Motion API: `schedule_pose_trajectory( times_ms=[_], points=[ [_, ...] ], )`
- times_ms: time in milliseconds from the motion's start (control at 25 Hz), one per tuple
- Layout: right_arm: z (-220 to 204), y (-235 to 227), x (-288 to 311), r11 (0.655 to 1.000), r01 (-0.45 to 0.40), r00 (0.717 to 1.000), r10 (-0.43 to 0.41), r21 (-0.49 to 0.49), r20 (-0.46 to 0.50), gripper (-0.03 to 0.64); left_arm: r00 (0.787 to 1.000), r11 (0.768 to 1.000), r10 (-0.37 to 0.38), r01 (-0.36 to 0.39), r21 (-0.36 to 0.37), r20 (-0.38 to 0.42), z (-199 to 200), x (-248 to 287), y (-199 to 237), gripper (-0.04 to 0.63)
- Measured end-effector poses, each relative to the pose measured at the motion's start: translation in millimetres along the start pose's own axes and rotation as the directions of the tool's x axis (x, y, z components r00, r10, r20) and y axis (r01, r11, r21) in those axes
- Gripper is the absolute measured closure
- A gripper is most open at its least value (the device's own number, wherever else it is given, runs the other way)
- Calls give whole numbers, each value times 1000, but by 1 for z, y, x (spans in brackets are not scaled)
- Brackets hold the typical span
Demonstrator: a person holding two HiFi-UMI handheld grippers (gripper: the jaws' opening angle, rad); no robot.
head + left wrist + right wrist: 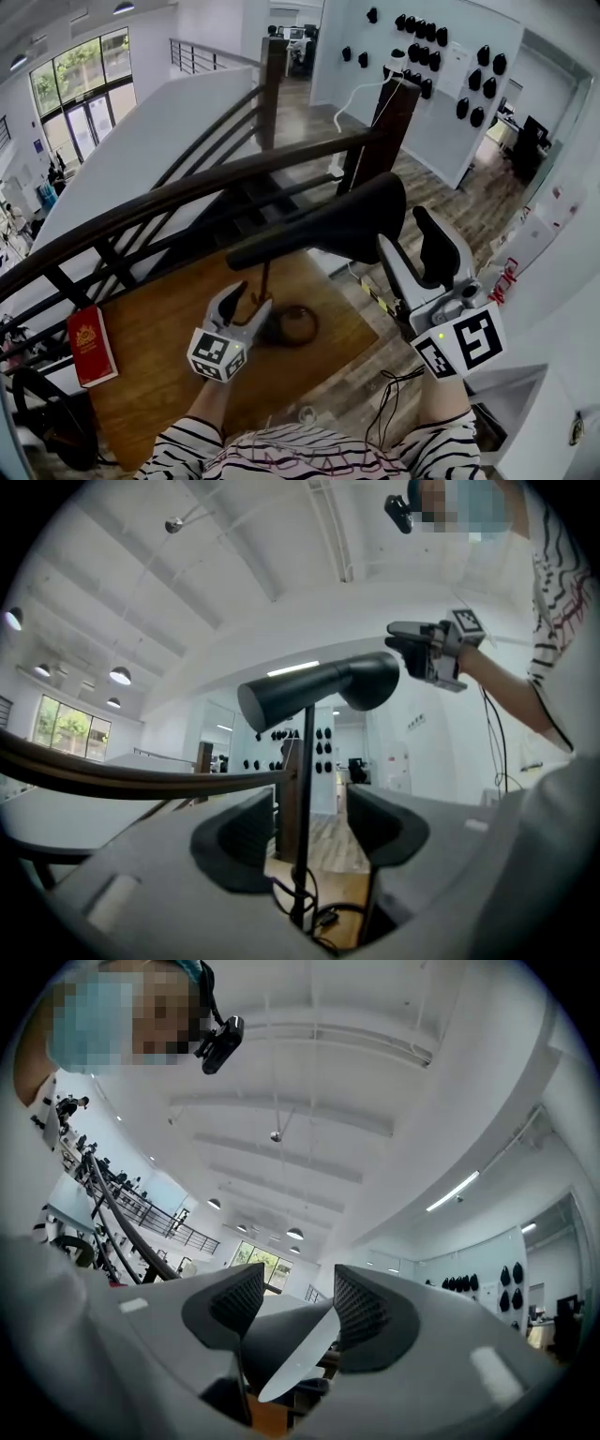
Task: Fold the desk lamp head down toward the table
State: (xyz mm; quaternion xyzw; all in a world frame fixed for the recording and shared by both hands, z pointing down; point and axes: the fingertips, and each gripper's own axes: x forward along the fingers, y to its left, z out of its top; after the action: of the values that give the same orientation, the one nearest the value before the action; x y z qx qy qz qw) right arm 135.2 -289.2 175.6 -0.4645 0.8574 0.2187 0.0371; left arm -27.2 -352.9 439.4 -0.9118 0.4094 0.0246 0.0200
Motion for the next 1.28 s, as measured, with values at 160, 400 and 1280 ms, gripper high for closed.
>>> schedule_pose_trajectory(
  times_ms=[160, 400, 1280],
  points=[
    [6, -8, 14, 999, -22, 1000, 21, -41, -13, 407, 1000, 1000, -1, 1, 12, -4, 0, 14, 2, 354],
    [-1, -20, 33, 994, -38, 997, 31, -100, -72, 427, 1000, 1000, -1, 1, 23, -15, 5, 33, 5, 368],
    [-43, -48, 19, 998, 53, 997, -55, -37, -59, 505, 994, 998, -53, 54, 15, -93, -13, 53, 4, 541]
  ],
)
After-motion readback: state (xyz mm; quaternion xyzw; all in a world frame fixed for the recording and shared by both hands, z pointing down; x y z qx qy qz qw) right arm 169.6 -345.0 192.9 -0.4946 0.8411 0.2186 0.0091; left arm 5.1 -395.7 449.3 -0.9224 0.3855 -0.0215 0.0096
